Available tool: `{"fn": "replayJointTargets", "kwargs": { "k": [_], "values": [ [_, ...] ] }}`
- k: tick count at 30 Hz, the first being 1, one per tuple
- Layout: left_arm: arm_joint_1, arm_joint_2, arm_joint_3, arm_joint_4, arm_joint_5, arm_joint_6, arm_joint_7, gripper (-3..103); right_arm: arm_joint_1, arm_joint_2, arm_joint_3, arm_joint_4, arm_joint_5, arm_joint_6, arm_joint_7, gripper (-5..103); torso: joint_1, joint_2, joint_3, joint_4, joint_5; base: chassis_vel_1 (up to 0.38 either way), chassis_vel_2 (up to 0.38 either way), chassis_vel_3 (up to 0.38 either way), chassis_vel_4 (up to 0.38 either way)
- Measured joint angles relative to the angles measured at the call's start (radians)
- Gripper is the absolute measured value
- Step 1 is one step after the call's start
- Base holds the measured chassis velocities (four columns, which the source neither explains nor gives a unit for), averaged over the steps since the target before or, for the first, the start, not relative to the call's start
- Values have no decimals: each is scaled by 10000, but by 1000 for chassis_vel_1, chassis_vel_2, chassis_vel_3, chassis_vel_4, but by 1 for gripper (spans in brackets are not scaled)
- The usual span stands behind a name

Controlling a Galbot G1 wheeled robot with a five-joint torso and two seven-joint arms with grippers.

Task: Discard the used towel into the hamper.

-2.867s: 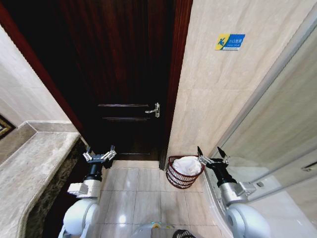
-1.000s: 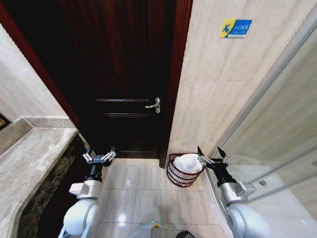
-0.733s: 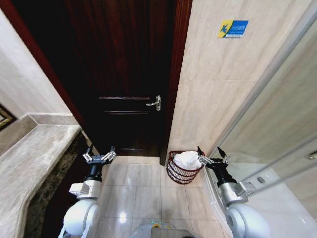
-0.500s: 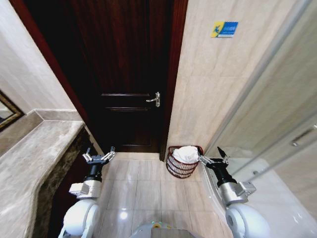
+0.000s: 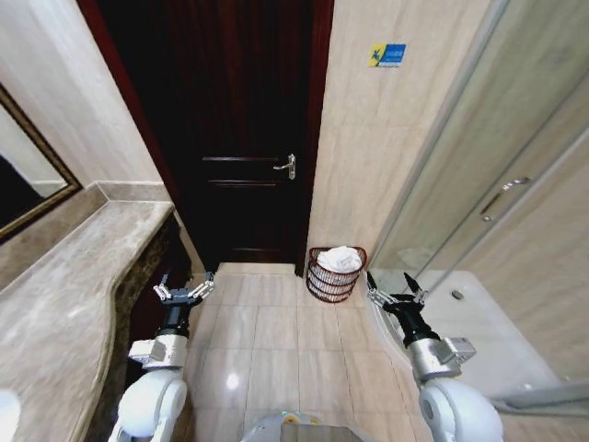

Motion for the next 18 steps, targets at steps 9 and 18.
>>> {"fn": "replayJointTargets", "kwargs": {
  "k": [9, 18],
  "values": [
    [1, 0, 2, -1, 0, 0, 2, 100, -3, 0, 1, 0, 0, 0, 0, 100, 0, 10, 4, -5, 3, 137, -131, -147, 130],
    [-6, 0, 1, -1, 0, 0, 2, 100, 6, 0, 0, 0, 0, 0, 0, 100, 19, 5, 11, -1, 0, -42, 30, 44, -23]
  ]
}}
